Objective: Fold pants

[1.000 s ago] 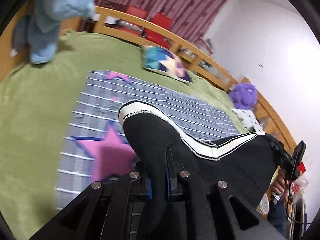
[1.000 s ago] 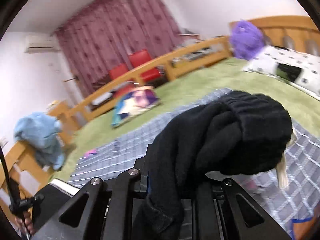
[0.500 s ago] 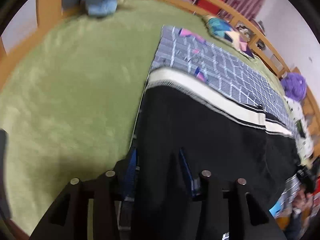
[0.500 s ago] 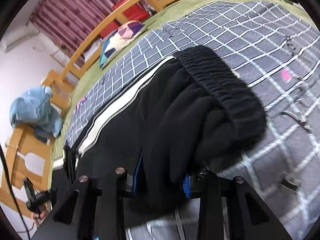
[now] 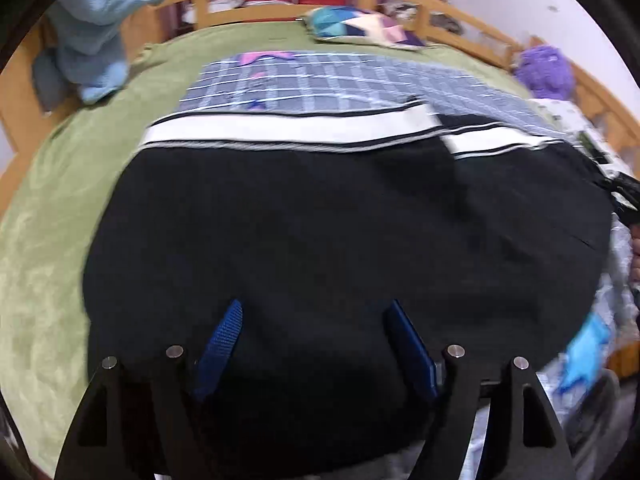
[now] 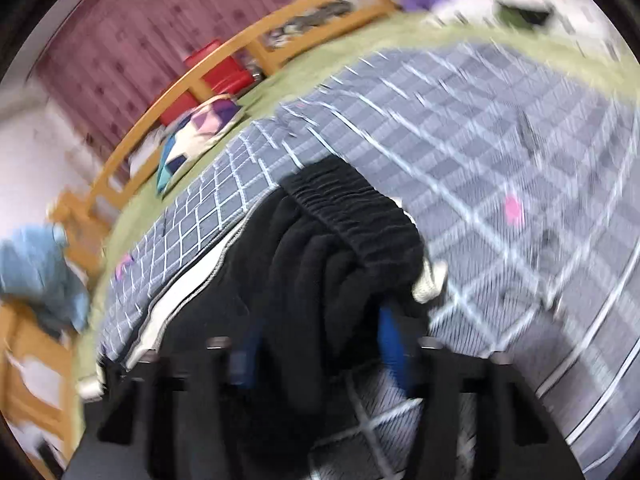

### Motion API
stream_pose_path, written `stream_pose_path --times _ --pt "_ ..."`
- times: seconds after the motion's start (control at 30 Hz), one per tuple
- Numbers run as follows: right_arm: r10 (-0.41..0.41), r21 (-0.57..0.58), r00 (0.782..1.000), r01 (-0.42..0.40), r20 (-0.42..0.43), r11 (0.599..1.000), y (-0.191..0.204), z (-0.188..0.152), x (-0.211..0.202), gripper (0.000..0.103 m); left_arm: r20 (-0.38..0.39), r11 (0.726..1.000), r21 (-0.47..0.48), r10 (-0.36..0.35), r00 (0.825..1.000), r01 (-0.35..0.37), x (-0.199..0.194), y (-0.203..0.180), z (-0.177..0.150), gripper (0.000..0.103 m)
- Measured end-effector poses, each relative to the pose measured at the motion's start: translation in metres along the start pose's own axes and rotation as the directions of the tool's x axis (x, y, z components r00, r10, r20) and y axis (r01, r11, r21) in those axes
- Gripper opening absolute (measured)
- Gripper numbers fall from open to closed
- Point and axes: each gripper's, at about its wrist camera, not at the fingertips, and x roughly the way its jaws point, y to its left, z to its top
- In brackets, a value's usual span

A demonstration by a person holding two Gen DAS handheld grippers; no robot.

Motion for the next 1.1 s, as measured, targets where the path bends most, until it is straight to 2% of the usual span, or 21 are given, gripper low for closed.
stream_pose_path --times 0.03,0.1,0.17,0.2,0.27,0.3,0.37,0.47,0.57,0.6,0.67,0.73,0.8,0.83,0.87,0.9,0.97,1.03,1.1 --pt "0.014 -0.028 1.0 -0.014 0.019 1.0 0.004 0.004 -0.006 0.033 0.002 0.999 -0.016 -0.036 0.999 0.036 -0.003 0.001 0.002 0.073" --pt "0.055 -0.063 0.997 -0.051 0.06 0.997 0.006 0.007 -0.024 0.032 0.018 0.997 -0.045 -0.069 0.997 0.069 -0.007 0.007 0.002 0.073" --pt "0.048 -0.102 0.995 -0.04 0.084 0.994 0.007 0.002 -0.033 0.032 0.032 0.995 -0.064 -0.08 0.996 0.082 -0.009 0.011 0.003 0.073" --pt "0.021 -0.122 0.997 -0.012 0.076 0.992 0.006 -0.004 -0.028 0.033 0.032 0.995 -0.067 -0.077 0.996 0.079 -0.006 0.011 0.005 0.073" --pt "-0.061 -0.148 0.998 0.057 -0.022 0.987 -0.004 -0.013 -0.004 0.04 0.036 0.995 -0.067 -0.077 0.996 0.079 -0.008 0.014 0.005 0.073" --pt "-0.058 -0.13 0.996 0.048 -0.074 0.99 -0.016 -0.017 0.004 0.041 0.045 0.994 -0.068 -0.08 0.996 0.083 -0.008 0.015 0.005 0.073" --pt "-0.001 -0.06 0.998 -0.002 -0.055 0.998 -0.032 -0.016 -0.012 0.055 0.063 0.992 -0.075 -0.098 0.993 0.103 -0.017 0.017 -0.002 0.073" --pt "0.02 -0.003 0.999 -0.02 -0.029 1.0 -0.04 -0.017 -0.035 0.056 0.066 0.987 -0.095 -0.125 0.99 0.131 -0.016 0.021 -0.006 0.073" --pt "0.029 0.07 0.999 -0.027 -0.023 0.997 -0.047 -0.018 -0.038 0.058 0.055 0.987 -0.095 -0.125 0.991 0.13 -0.011 0.021 -0.008 0.073" --pt "0.034 0.101 0.999 -0.032 -0.018 0.994 -0.051 -0.019 -0.036 0.059 0.055 0.988 -0.09 -0.123 0.991 0.128 -0.011 0.02 -0.008 0.073" --pt "0.07 0.185 0.998 -0.068 -0.001 0.98 -0.061 -0.02 -0.03 0.071 0.058 0.989 -0.082 -0.12 0.991 0.124 -0.01 0.018 -0.009 0.073" --pt "0.117 0.273 0.993 -0.106 -0.024 0.956 -0.072 -0.019 -0.007 0.075 0.056 0.989 -0.084 -0.121 0.991 0.125 -0.008 0.018 -0.007 0.073" --pt "0.155 0.307 0.987 -0.136 -0.039 0.942 -0.074 -0.016 0.012 0.075 0.055 0.988 -0.085 -0.121 0.991 0.126 -0.008 0.018 -0.007 0.073" --pt "0.156 0.303 0.987 -0.138 -0.034 0.943 -0.069 -0.013 0.014 0.066 0.056 0.989 -0.084 -0.121 0.991 0.125 -0.008 0.018 -0.007 0.073" --pt "0.163 0.288 0.986 -0.147 -0.033 0.946 -0.063 -0.007 0.016 0.045 0.058 0.988 -0.084 -0.121 0.991 0.126 -0.008 0.018 -0.007 0.073" --pt "0.155 0.244 0.987 -0.142 -0.033 0.959 -0.052 0.0 0.014 0.043 0.059 0.988 -0.084 -0.122 0.991 0.127 -0.008 0.017 -0.006 0.073" --pt "0.115 0.141 0.993 -0.112 -0.011 0.984 -0.035 0.012 0.001 0.027 0.061 0.988 -0.088 -0.124 0.99 0.129 -0.011 0.018 -0.006 0.073" --pt "0.136 0.077 0.99 -0.139 0.043 0.987 -0.028 0.023 -0.026 0.024 0.074 0.987 -0.092 -0.129 0.989 0.135 -0.015 0.018 -0.006 0.073" --pt "0.126 0.084 0.991 -0.129 0.034 0.988 -0.033 0.022 -0.033 0.024 0.083 0.983 -0.097 -0.149 0.985 0.156 -0.015 0.018 -0.004 0.074"
